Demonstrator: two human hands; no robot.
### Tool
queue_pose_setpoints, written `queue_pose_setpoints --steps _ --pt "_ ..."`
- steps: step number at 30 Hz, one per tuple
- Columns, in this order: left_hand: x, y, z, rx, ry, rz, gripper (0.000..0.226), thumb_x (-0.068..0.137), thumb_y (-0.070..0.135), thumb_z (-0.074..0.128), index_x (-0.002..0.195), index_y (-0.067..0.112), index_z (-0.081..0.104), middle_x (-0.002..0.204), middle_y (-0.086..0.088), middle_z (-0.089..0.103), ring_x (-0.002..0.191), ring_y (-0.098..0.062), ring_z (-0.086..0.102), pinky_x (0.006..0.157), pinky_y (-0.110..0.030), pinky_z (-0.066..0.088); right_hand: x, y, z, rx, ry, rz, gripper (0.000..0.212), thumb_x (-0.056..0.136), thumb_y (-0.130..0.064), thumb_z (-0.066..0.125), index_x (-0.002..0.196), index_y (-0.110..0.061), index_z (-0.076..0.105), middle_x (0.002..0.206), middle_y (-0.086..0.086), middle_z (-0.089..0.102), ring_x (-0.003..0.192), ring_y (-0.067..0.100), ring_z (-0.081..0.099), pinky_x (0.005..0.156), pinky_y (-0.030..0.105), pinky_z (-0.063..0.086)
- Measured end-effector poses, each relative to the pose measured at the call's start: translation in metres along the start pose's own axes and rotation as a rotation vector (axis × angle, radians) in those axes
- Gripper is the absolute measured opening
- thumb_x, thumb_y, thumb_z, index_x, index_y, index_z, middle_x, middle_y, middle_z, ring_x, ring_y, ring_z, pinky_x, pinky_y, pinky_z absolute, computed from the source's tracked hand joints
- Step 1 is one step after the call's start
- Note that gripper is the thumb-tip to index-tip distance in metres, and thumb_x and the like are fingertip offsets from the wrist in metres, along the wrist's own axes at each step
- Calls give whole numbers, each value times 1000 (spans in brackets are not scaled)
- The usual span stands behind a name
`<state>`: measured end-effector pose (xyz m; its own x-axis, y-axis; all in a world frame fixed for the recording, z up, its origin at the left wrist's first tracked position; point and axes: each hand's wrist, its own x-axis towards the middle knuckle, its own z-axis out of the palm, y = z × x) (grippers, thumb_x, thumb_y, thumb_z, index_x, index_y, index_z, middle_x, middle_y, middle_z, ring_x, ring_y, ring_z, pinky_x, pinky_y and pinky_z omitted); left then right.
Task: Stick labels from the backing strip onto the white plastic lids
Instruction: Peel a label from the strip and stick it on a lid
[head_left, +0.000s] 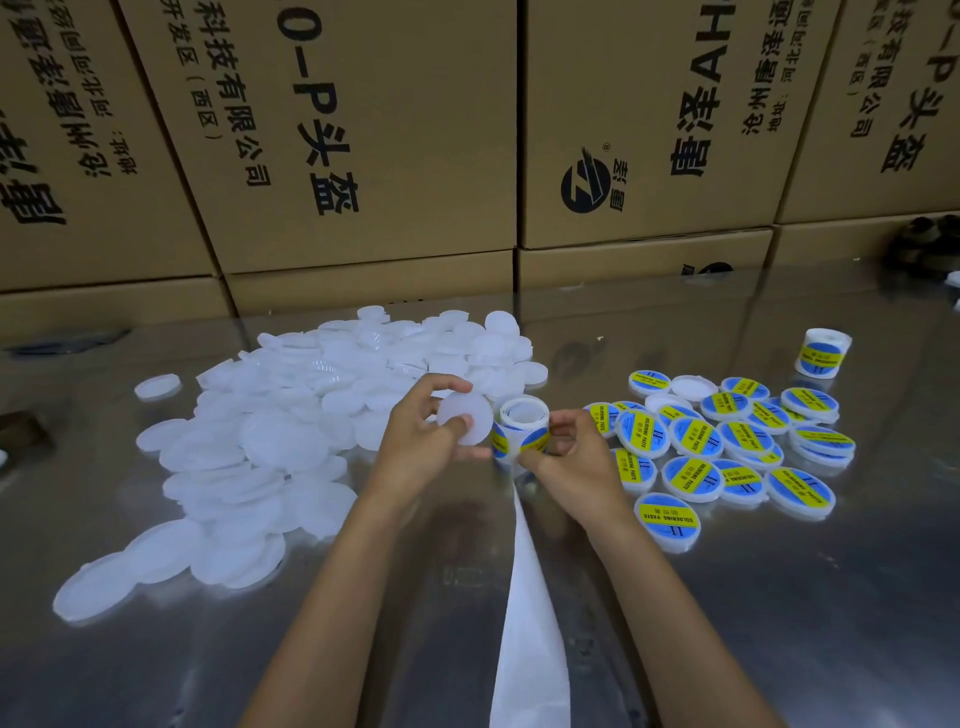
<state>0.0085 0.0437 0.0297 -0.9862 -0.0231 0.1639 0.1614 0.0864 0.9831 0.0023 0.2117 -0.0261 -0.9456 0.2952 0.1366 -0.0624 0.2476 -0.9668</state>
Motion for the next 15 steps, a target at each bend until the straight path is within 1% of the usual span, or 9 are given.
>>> queue_pose_setpoints --steps 2,3,5,8,10,12,13,14,15 --pt "-1 0 7 -27 -3 2 37 92 -8 58 109 24 64 117 -24 52 102 -38 67 70 -41 64 -2 0 2 -47 6 -8 43 71 -18 82 97 -28 49 98 -3 65 86 9 63 77 29 53" --pt "-1 -1 9 -20 -2 5 40 92 -8 58 113 26 62 117 -24 51 105 -38 65 74 -44 64 -3 0 3 -65 9 -14 44 71 -20 83 97 -26 48 96 -3 64 85 11 63 78 32 53" --pt "0 -2 12 -15 -2 34 43 93 -8 56 115 28 61 120 -21 50 110 -36 63 76 -42 64 -5 -1 4 -90 13 -36 43 72 -23 83 96 -25 47 92 -4 63 82 8 61 75 31 52" --pt "1 -4 12 27 -10 146 44 92 -13 47 106 24 67 122 -5 58 115 -32 61 77 -37 63 -8 -3 5 -105 16 -73 38 75 -23 82 90 -28 47 87 -10 61 78 2 58 69 25 47" --pt "-1 -6 14 111 1 208 43 91 -13 45 98 21 70 115 3 64 116 -21 61 86 -38 60 -9 -4 5 -126 21 -104 35 75 -22 81 87 -28 48 87 -10 61 80 6 58 69 25 47" --pt "-4 -9 17 241 25 261 37 88 -9 51 94 23 71 110 9 66 110 -5 60 91 -25 54 -10 -5 5 -152 21 -138 33 76 -20 81 87 -27 51 90 -9 60 80 6 58 70 24 47" --pt "-5 -10 19 288 31 298 33 87 -5 56 93 24 71 108 11 66 108 0 59 89 -17 50 -11 -6 5 -157 22 -155 32 76 -19 80 88 -27 52 90 -9 59 78 3 56 69 20 46" --pt "-5 -12 20 301 25 334 29 86 -2 62 93 25 70 107 12 65 106 2 59 86 -12 48 -11 -7 5 -157 23 -171 30 77 -18 80 89 -26 54 89 -9 57 74 0 55 66 16 44" --pt "-5 -14 22 296 11 360 25 86 2 68 93 25 70 106 11 65 106 1 60 83 -11 49 -12 -7 5 -150 26 -187 29 77 -17 80 89 -25 55 84 -11 56 69 -2 54 63 11 41"
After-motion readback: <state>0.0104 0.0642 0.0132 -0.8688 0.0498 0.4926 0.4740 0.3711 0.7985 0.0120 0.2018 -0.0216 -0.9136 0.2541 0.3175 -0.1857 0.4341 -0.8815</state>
